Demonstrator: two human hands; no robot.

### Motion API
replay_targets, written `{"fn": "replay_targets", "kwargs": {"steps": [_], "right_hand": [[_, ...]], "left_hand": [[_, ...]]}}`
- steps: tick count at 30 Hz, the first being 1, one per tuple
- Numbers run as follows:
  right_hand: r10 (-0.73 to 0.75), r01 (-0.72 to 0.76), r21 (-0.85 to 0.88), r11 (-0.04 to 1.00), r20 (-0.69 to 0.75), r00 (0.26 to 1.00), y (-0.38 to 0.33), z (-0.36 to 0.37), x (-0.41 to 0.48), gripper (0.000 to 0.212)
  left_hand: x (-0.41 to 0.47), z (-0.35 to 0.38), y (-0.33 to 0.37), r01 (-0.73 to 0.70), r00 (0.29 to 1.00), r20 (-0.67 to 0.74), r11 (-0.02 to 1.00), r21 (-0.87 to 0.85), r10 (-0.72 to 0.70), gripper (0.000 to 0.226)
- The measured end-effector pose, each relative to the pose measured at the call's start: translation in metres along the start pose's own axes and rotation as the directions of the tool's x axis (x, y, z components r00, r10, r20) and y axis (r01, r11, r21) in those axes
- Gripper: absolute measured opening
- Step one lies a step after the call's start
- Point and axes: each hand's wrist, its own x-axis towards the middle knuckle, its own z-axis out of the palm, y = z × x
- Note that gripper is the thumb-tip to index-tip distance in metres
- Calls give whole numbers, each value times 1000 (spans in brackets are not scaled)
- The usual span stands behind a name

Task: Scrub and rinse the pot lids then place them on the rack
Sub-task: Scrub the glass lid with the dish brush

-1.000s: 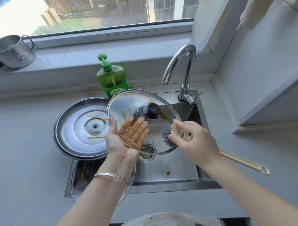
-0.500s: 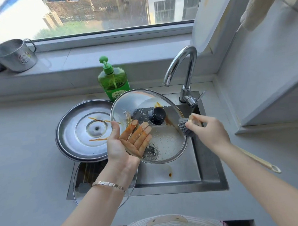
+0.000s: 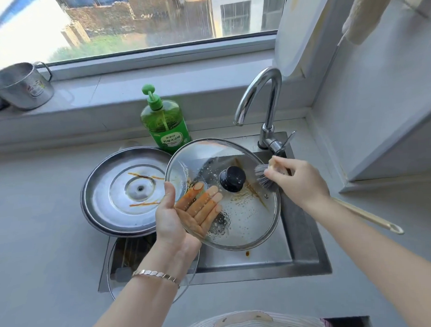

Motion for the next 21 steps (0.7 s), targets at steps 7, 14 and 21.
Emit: {"fn": "replay_targets", "kwargs": {"steps": [7, 14, 21], "right_hand": [[-59, 60, -13, 998, 36, 998, 3, -4, -5, 36], [-106, 97, 174, 980, 44, 993, 9, 3, -9, 28], [-108, 91, 256, 962, 53, 993, 6, 8, -2, 36]], "left_hand": [[-2, 1, 4, -20, 1000, -5, 1000, 18, 20, 60], [-4, 8, 8, -96, 995, 57, 980, 173, 87, 56], [-5, 5, 10, -71, 994, 98, 960, 273, 46, 57]]}}
